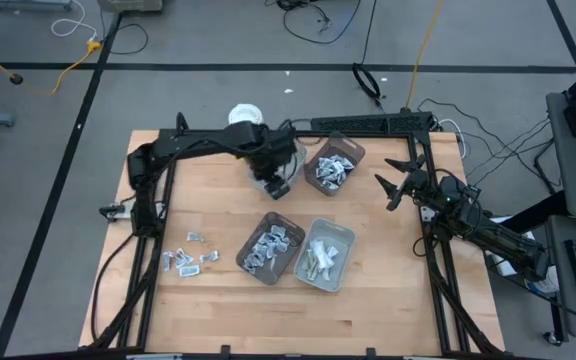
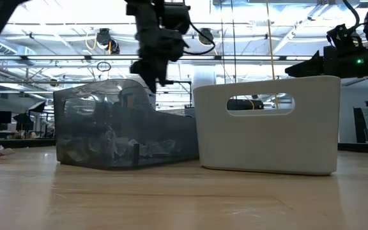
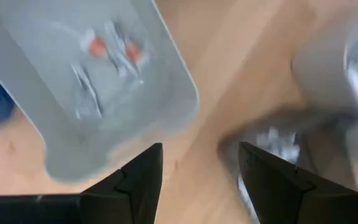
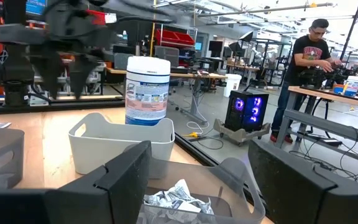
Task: Pick & Place First Aid Supplies
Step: Put the orange ointment pack into the top gray bin
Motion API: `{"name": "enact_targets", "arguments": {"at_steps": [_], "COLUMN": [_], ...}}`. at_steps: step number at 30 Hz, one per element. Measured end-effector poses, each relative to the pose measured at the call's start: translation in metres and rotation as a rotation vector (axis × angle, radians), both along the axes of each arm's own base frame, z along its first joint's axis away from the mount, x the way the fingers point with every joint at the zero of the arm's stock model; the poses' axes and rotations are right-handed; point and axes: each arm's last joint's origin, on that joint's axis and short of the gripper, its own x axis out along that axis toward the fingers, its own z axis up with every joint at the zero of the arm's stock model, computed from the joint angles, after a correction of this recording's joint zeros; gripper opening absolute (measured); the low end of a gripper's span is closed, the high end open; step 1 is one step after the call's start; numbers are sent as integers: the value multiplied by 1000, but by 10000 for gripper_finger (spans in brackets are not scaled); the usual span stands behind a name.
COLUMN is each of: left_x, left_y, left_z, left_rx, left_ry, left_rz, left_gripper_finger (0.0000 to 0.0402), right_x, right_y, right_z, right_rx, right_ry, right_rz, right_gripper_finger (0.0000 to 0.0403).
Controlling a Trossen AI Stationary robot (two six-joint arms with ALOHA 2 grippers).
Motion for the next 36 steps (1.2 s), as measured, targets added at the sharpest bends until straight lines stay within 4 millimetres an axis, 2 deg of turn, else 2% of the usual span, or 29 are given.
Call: {"name": "enact_targets", "arguments": {"at_steps": [7, 15, 21, 27, 36], "left_x": [-43, -101, -136, -158, -171], "left_y": [-37, -91, -127, -154, -182], "left_z": [-8, -19, -29, -39, -70], "left_rx": [-9, -43, -78, -98, -55], "left_ry": [46, 44, 57, 92, 160], "left_rz": [-83, -140, -177, -194, -158], "left_gripper_finger": [214, 214, 214, 214, 214], "right_x": [0, 0, 0, 0, 0], "right_y": [0, 0, 0, 0, 0], "right_z": [0, 0, 0, 0, 0], "right_rx": [0, 0, 0, 0, 0], "right_ry": [0, 0, 0, 0, 0], "right_rz": [0, 0, 0, 0, 0], "right_gripper_finger": [263, 263, 263, 263, 263]}}
